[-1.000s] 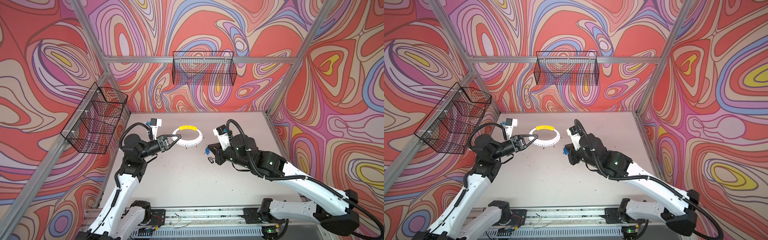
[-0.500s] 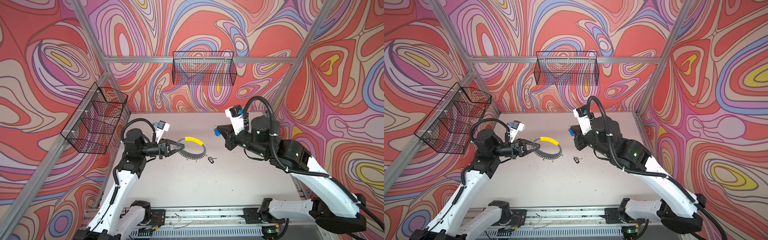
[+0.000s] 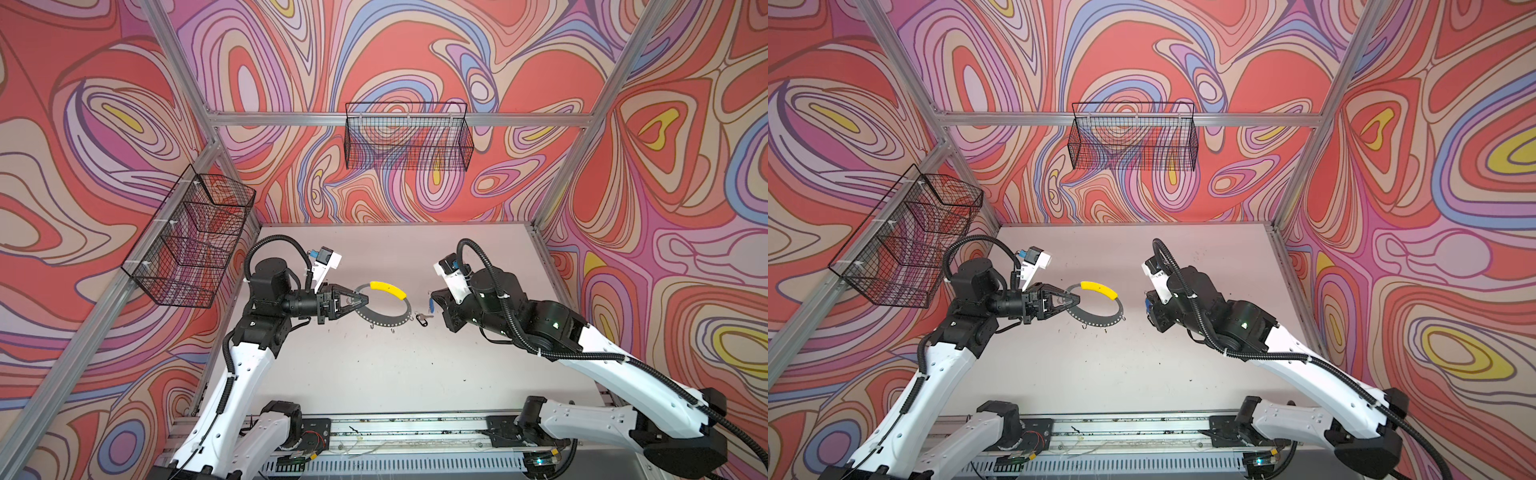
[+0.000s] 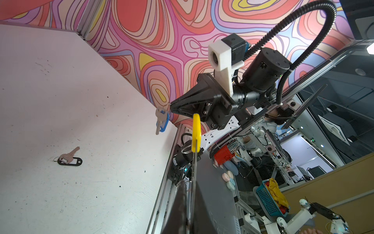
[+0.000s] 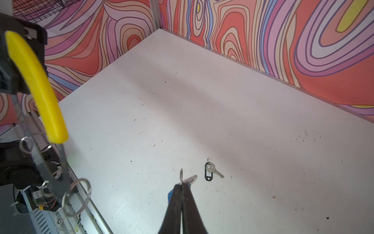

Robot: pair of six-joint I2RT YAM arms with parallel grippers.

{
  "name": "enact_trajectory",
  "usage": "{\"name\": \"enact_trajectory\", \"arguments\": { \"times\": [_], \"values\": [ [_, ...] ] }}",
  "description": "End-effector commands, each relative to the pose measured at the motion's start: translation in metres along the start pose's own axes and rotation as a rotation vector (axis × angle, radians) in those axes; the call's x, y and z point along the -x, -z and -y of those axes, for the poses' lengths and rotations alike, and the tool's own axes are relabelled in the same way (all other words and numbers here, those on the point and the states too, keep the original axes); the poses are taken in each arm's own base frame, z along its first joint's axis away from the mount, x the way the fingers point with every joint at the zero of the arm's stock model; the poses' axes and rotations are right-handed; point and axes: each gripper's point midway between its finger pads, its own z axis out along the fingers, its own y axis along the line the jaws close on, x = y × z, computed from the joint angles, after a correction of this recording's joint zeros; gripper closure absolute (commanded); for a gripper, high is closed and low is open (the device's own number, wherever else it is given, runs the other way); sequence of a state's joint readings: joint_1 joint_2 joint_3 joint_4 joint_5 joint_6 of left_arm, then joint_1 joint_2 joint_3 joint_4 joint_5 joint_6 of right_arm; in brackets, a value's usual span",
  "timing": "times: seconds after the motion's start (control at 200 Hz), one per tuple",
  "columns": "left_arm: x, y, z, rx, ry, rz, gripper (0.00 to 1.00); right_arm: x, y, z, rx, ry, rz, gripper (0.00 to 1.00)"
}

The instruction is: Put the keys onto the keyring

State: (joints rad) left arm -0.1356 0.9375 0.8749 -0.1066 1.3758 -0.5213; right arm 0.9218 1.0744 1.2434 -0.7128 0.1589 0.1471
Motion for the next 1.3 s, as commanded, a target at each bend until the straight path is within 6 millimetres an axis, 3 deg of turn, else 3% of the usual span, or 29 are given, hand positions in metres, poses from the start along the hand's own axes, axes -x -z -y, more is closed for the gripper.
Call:
{"name": "enact_trajectory", "arguments": {
  "times": [0.0, 0.105, 0.521, 1.027, 1.297],
  "values": [
    [0.008, 0.002, 0.005, 0.012, -0.015, 0.014, 1.0, 0.001, -0.002, -0.012, 0.019, 0.019, 0.035, 1.0],
    [0.007, 0.001, 0.002, 0.018, 0.003, 0.011, 1.0, 0.001, -0.004, -0.024, 0.034, 0.035, 0.062, 1.0],
    [0.008, 0.0, -0.009, 0.03, 0.059, 0.021, 1.0, 0.004, -0.007, -0.038, 0.082, 0.006, 0.097, 1.0],
    [0.016, 0.0, -0.009, 0.035, 0.058, 0.06, 1.0, -0.007, -0.011, -0.044, 0.113, -0.028, 0.074, 1.0],
    [0.03, 0.007, -0.031, 0.199, 0.052, 0.177, 1.0, -0.002, -0.003, -0.043, 0.114, -0.061, 0.083, 1.0]
  ]
}}
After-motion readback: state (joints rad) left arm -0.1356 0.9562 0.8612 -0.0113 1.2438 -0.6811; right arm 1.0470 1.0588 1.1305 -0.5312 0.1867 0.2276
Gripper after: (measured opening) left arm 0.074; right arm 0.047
